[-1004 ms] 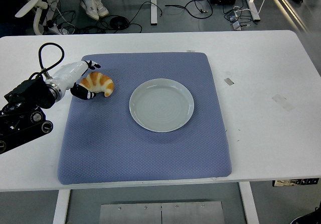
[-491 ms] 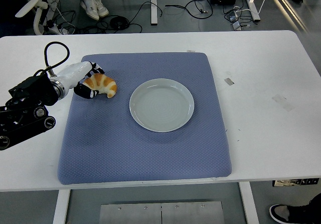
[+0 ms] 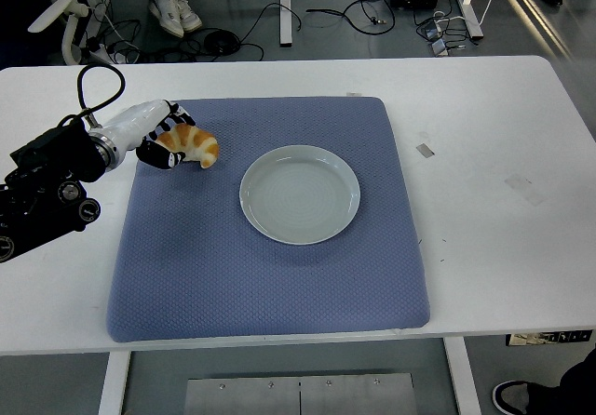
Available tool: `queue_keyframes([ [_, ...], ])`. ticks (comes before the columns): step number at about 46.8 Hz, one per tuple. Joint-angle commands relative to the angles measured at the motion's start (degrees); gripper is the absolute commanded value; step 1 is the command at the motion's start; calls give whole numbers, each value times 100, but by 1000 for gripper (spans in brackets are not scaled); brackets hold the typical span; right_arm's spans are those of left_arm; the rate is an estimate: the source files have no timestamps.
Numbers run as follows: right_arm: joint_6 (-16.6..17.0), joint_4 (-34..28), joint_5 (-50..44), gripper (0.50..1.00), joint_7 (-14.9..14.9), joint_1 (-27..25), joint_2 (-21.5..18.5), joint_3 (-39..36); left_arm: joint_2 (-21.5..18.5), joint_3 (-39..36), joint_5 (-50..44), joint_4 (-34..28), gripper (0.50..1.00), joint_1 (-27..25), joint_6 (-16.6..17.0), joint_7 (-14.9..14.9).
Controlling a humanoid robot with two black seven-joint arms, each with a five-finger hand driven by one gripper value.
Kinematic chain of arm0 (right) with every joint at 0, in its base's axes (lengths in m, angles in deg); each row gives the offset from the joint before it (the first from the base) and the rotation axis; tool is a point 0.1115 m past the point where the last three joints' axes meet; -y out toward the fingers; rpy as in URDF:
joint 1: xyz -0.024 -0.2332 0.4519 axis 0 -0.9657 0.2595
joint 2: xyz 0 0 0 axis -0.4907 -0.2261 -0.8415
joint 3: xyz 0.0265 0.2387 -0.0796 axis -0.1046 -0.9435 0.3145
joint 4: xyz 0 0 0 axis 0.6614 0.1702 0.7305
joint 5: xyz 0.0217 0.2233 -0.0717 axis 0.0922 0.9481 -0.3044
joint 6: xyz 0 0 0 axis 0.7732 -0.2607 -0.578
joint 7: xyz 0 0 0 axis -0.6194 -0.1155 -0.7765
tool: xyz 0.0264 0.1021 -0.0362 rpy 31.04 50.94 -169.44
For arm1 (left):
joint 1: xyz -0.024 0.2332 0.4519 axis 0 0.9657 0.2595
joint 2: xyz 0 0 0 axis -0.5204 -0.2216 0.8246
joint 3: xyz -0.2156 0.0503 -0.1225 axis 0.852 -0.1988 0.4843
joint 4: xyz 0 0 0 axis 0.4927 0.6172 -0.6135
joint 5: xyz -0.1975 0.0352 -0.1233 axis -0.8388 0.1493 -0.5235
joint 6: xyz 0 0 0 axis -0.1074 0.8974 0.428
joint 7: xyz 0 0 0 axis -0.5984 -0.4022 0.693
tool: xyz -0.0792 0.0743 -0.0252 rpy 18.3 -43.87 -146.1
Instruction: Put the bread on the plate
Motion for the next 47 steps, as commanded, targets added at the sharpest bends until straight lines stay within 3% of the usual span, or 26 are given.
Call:
queue_keyframes([
  [1,-1,0,-5,1000,2,0,0,9,-1,0,-37,-1,580,-14,3,-2],
  [19,-1,0,-5,1000,2,0,0,0,95,-62,-503,-18,583,-585,-49,-55],
  [47,-1,0,-5,1000,2,0,0,9,508,-273,973,-598,574,-700,65,-55],
])
